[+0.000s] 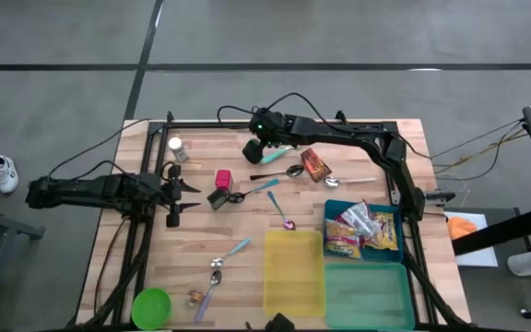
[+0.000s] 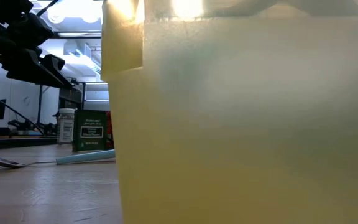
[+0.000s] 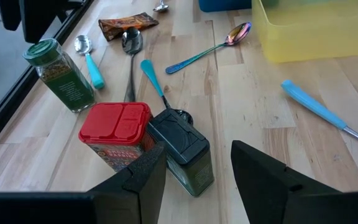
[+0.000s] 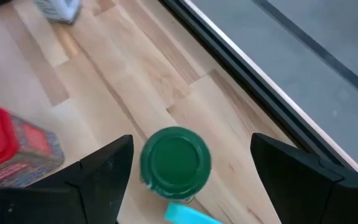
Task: Pick & Place Food Item
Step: Put the green seasoning jar into the green bin
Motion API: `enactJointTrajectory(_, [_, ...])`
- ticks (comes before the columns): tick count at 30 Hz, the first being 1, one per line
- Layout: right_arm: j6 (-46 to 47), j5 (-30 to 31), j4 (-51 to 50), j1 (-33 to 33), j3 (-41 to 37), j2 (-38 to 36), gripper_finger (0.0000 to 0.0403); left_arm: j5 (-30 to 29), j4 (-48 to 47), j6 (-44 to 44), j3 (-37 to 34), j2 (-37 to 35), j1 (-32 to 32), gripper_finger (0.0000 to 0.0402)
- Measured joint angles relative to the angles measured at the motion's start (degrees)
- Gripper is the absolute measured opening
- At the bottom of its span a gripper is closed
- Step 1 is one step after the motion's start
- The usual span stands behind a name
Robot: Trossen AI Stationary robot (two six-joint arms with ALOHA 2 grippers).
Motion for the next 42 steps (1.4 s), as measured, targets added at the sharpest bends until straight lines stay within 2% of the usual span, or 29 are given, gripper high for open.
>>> enactJointTrajectory(9, [0.36, 1.42, -3.95, 0.07, 4.42, 2.22, 0.0322, 0.00, -0.01, 0.00, 0.00, 0.02, -0.01, 0.0181])
enactJointTrajectory(24, [1.24, 1.48, 2.03, -0.06, 0.20, 2.70, 0.0322, 0.00, -0.05, 0.01, 0.00, 0.02, -0.01, 0.0181])
enactJointTrajectory(42, [2.54, 1.59, 1.14, -0.09, -0.14, 2.21, 0.0322, 0.00, -0.03, 0.00, 0.00, 0.02, 0.00, 0.0181])
